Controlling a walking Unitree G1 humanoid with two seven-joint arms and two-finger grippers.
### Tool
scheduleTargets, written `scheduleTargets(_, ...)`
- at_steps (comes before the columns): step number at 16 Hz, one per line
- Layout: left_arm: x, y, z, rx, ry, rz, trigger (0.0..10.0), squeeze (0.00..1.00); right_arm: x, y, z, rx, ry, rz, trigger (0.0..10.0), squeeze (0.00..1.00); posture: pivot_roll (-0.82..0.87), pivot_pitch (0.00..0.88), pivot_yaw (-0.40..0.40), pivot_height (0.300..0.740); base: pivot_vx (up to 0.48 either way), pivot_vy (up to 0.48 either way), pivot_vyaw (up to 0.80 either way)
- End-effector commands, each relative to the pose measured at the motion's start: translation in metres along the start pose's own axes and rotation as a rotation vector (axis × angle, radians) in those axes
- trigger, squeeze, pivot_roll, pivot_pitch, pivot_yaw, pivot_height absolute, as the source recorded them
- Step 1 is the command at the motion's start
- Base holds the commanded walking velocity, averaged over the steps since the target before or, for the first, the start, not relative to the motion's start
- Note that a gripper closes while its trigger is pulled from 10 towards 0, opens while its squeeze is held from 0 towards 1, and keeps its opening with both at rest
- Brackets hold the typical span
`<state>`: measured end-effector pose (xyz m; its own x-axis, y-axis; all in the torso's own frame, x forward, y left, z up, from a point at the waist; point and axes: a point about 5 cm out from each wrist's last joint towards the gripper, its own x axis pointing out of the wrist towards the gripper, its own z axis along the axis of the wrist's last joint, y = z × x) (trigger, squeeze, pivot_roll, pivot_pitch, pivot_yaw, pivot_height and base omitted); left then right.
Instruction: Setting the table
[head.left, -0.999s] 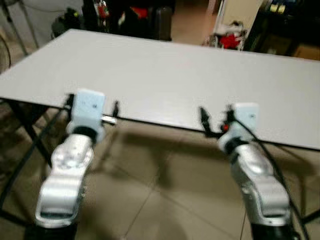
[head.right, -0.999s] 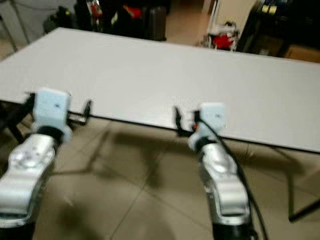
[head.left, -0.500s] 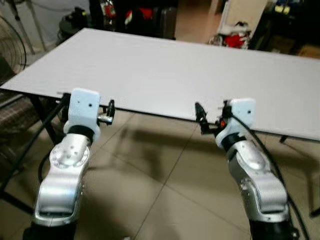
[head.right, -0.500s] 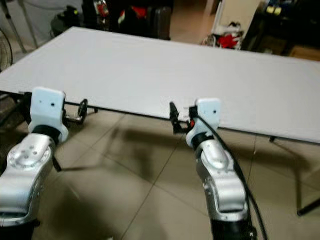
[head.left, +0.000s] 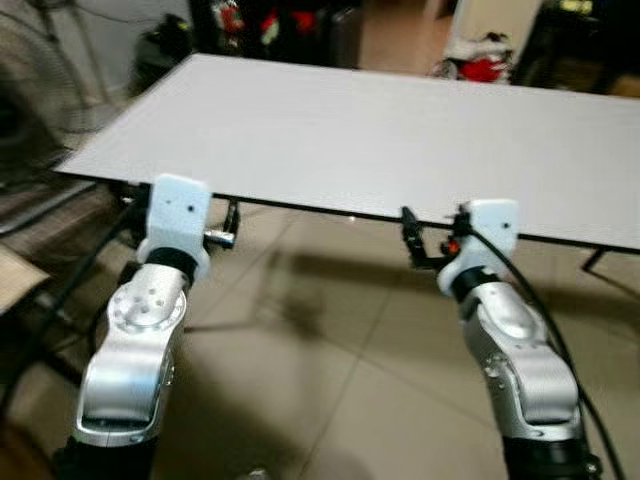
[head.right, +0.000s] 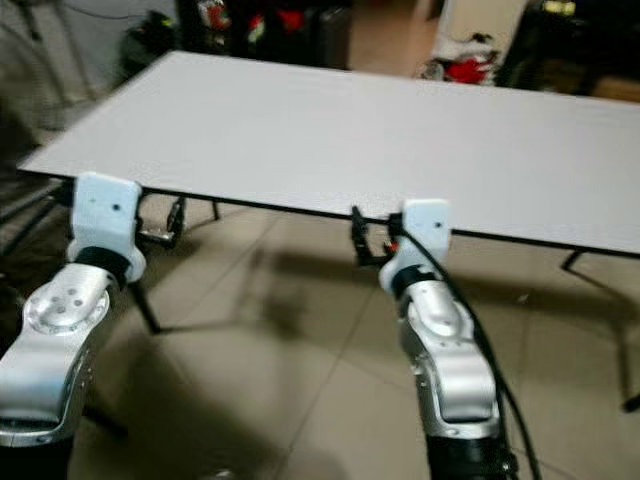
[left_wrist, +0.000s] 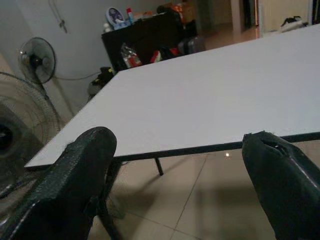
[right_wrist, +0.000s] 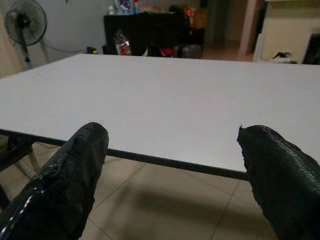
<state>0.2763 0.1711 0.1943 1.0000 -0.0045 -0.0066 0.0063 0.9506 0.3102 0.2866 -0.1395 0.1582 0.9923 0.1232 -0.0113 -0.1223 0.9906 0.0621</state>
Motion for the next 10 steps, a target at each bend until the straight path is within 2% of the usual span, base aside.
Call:
scheduleTargets(1,0.0014,0.0018,0.0024,0.006,-0.005,0.002,10.0,0.0,0.0002,0.0024,0.0018,0.01,-0.012,0.006,10.0,1.0,0.0,0.0,0.007,0.74,0.0,0.334,0.0)
scheduleTargets(5,0.0016,-0.0034,0.0043,0.006,-0.01,-0.006,10.0,0.0,-0.0005,-0.001,-0.0008,0.017,0.0,-0.008,10.0,1.0,0.0,0.0,0.002,0.74,0.0,0.338,0.0)
scheduleTargets(10,0.0006,-0.0028,0.0038,0.007,-0.008,-0.007,10.0,0.0,0.0019,0.0012,-0.0003,0.011,0.003,-0.001,10.0,1.0,0.0,0.0,-0.007,0.74,0.0,0.337,0.0)
